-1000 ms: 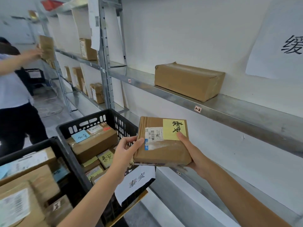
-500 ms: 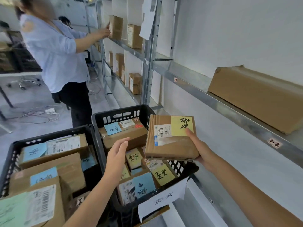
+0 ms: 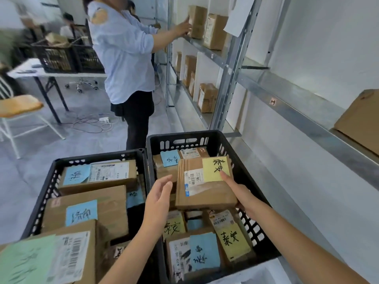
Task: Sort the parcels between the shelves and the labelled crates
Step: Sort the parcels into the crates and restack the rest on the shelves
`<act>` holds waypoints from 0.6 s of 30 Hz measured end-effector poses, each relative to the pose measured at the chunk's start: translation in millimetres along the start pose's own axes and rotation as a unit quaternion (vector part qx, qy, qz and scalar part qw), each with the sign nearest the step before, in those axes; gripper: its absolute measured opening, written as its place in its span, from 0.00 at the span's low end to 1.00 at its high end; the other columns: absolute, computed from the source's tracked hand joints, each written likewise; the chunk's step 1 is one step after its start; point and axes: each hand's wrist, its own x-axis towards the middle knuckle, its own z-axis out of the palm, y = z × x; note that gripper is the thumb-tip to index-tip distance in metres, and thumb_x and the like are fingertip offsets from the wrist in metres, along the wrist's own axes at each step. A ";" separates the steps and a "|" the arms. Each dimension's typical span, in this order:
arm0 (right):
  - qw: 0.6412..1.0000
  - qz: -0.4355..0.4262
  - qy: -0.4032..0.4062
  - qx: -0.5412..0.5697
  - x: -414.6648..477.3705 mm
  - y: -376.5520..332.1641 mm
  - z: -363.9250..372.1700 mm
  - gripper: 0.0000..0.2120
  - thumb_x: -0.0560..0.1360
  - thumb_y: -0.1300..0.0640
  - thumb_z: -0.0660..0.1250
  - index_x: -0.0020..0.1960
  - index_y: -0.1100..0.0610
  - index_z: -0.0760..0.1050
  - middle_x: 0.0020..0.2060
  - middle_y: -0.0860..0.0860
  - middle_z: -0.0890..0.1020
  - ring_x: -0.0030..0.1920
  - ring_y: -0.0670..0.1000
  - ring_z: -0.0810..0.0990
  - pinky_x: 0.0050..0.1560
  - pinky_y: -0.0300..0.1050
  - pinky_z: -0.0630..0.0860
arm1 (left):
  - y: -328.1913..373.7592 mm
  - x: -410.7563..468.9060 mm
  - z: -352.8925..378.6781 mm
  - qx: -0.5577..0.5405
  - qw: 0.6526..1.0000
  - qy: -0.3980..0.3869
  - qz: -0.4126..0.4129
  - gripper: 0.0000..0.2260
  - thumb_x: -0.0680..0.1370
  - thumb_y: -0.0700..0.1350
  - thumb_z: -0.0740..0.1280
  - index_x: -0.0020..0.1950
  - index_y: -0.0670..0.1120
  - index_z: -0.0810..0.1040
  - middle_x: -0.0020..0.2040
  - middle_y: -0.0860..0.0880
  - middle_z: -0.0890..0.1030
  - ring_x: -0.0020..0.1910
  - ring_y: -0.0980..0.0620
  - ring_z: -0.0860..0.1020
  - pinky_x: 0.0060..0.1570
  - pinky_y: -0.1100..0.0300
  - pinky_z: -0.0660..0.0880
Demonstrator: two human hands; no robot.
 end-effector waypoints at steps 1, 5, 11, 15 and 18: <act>1.000 0.003 -0.014 -0.010 6.6 -0.2 2.8 0.52 0.51 0.17 0.67 0.66 0.49 0.76 0.57 0.51 0.83 0.60 0.53 0.80 0.68 0.56 0.72 | 0.5 2.0 0.1 -0.002 1.000 0.007 -0.003 0.10 0.84 0.47 0.60 0.60 0.58 0.78 0.53 0.64 0.81 0.53 0.72 0.76 0.48 0.73 0.72; 0.993 -0.013 -0.096 -0.074 34.0 -14.2 4.6 0.46 0.57 0.21 0.69 0.66 0.49 0.77 0.56 0.51 0.85 0.59 0.53 0.81 0.69 0.55 0.71 | 2.3 7.4 -0.6 -0.006 0.999 0.044 -0.006 0.10 0.83 0.47 0.60 0.59 0.57 0.79 0.53 0.63 0.82 0.54 0.69 0.77 0.47 0.72 0.72; 0.963 -0.075 -0.153 -0.207 75.6 -58.7 -1.7 0.48 0.52 0.22 0.74 0.66 0.47 0.78 0.58 0.49 0.83 0.56 0.50 0.83 0.62 0.51 0.78 | 12.0 15.4 -0.1 0.012 0.996 0.088 0.001 0.10 0.83 0.45 0.61 0.60 0.56 0.77 0.52 0.70 0.80 0.52 0.74 0.76 0.45 0.79 0.71; 0.913 -0.097 -0.200 -0.342 96.4 -76.2 10.0 0.54 0.52 0.22 0.73 0.75 0.41 0.67 0.68 0.46 0.75 0.65 0.51 0.76 0.68 0.53 0.72 | 15.6 20.3 1.8 0.027 0.993 0.113 0.009 0.10 0.83 0.44 0.60 0.60 0.57 0.77 0.50 0.74 0.79 0.51 0.76 0.75 0.43 0.82 0.68; 0.892 -0.107 -0.231 -0.374 110.0 -85.8 19.1 0.51 0.52 0.21 0.72 0.72 0.36 0.69 0.70 0.45 0.74 0.65 0.51 0.74 0.67 0.50 0.70 | 13.4 21.9 2.7 0.032 0.991 0.131 0.010 0.11 0.83 0.44 0.61 0.62 0.54 0.77 0.52 0.69 0.81 0.53 0.76 0.75 0.44 0.82 0.68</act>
